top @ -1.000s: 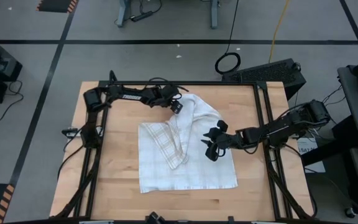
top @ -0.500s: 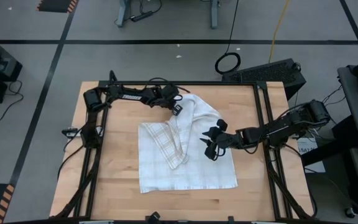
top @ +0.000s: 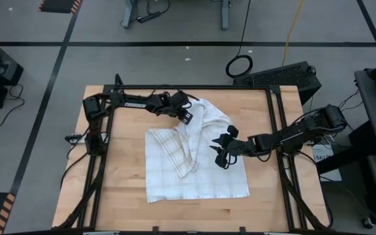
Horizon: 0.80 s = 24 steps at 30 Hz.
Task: Roll towel
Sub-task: Roll the white towel
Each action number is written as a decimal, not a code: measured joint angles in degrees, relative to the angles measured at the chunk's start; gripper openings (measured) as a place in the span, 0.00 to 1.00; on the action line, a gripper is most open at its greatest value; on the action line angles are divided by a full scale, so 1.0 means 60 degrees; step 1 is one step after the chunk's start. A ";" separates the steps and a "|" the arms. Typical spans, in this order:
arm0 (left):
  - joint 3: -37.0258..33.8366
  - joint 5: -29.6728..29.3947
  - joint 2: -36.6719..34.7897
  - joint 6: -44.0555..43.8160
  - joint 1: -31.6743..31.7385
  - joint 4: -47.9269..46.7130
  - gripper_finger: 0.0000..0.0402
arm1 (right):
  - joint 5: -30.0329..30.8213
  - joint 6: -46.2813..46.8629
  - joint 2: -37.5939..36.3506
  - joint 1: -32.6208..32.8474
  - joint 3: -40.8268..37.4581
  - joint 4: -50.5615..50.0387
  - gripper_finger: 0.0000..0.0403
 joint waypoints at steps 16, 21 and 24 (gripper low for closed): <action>0.0000 0.0081 0.0422 -0.1172 -0.0047 0.0375 0.55 | -0.0003 -0.0504 0.0000 0.0192 0.0000 -0.0028 0.31; 0.0004 0.0289 0.0710 -0.0873 -0.0068 0.0807 0.45 | 0.0008 -0.0714 0.0000 0.0251 0.0000 -0.0011 0.31; 0.0018 0.0302 0.0912 -0.0626 -0.0075 0.0960 0.34 | 0.0010 -0.0798 0.0000 0.0251 0.0000 0.0013 0.31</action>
